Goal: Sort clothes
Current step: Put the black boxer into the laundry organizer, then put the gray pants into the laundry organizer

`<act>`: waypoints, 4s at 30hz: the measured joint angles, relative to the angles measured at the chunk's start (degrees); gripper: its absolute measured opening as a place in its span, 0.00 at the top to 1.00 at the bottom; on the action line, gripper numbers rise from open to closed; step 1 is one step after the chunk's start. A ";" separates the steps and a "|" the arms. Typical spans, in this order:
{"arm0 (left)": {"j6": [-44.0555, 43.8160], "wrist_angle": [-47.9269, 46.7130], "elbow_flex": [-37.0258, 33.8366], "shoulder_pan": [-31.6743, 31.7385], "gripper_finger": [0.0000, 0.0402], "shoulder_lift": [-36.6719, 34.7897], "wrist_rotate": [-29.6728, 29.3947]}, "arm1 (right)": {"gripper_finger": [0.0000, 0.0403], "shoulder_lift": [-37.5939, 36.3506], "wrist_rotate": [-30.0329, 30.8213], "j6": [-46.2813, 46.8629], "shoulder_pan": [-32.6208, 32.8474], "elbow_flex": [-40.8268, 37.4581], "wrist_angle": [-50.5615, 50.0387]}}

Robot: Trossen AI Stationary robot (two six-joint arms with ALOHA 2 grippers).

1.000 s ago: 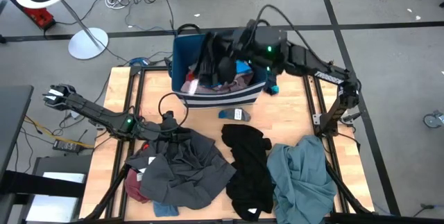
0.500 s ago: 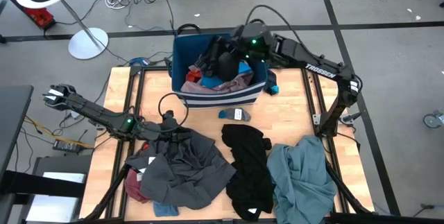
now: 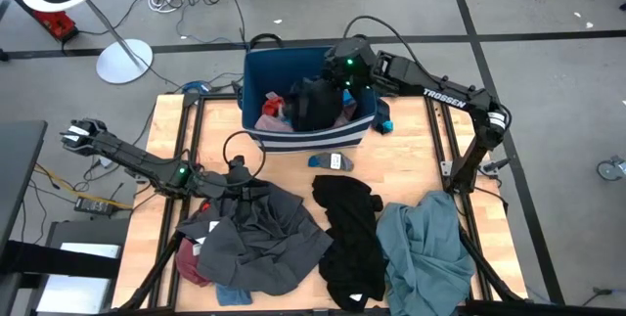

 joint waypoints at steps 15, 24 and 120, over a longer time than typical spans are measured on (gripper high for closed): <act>-1.52 0.42 0.04 0.04 0.68 0.00 0.05 | 0.45 -10.84 3.98 -1.92 5.06 -0.24 -18.34; -1.74 -5.13 3.58 0.04 0.68 -0.28 3.28 | 0.48 -20.57 11.56 5.59 18.37 -8.49 -23.55; 13.63 -66.45 79.96 6.82 1.00 43.93 8.31 | 0.54 -25.51 34.37 23.10 59.30 -65.55 45.30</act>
